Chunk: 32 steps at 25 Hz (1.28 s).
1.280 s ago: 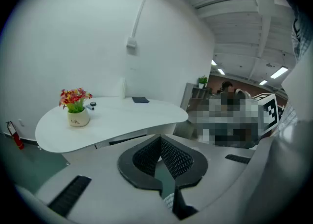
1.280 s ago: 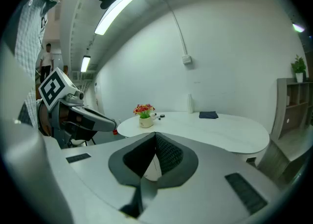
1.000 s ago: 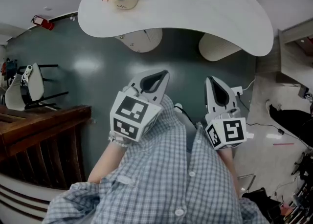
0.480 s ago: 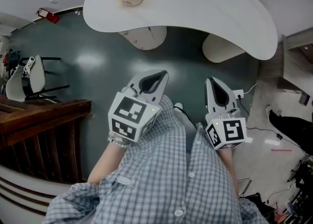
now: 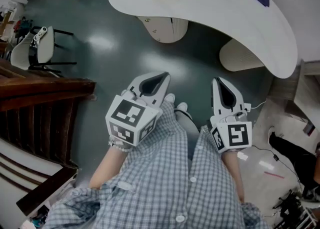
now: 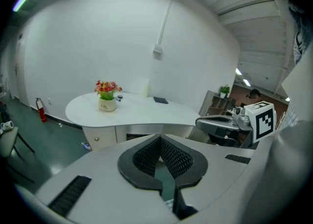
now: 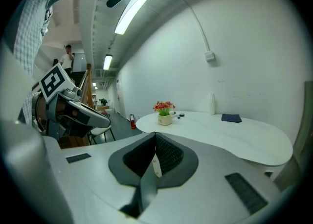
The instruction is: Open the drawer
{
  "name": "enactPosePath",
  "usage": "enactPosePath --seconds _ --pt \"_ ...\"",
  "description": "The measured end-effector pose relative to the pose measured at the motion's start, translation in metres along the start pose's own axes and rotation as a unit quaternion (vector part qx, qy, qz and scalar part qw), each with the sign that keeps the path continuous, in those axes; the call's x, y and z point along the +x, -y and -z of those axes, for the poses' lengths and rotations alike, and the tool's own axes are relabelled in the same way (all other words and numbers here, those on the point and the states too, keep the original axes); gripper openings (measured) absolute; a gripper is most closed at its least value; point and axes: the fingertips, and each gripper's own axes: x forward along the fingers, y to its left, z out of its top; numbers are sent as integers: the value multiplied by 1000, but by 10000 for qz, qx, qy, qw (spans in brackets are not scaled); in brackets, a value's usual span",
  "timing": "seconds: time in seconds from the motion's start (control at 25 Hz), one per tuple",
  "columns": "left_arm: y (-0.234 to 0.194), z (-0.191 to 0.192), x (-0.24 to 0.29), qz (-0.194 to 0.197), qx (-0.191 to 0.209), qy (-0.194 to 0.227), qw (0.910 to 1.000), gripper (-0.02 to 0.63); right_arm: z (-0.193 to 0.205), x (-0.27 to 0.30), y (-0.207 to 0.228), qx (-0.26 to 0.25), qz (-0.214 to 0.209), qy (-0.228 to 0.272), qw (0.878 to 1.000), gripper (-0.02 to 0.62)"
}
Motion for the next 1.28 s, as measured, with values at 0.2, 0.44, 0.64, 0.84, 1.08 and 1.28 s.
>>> enactPosePath --seconds 0.2,0.44,0.64,0.84,1.08,1.28 --pt "-30 14 -38 -606 -327 125 9975 5 -2 24 -30 -123 -547 -17 9984 8" --pt "-73 27 -81 -1161 -651 399 9903 5 -8 54 -72 -344 -996 -35 9944 8" --pt "-106 34 -108 -1469 -879 588 9835 5 -17 79 -111 -546 -1388 -128 9887 9" --pt "-151 48 -144 -1724 -1092 686 9766 5 -25 112 -169 -622 -1815 -133 9813 9" --pt "-205 62 -195 -1882 -1192 688 9724 5 -36 148 -236 -669 -2001 -159 9774 9" --pt "-254 77 -228 -1883 -1237 682 9719 5 -38 179 -286 -679 -1959 -200 9781 8"
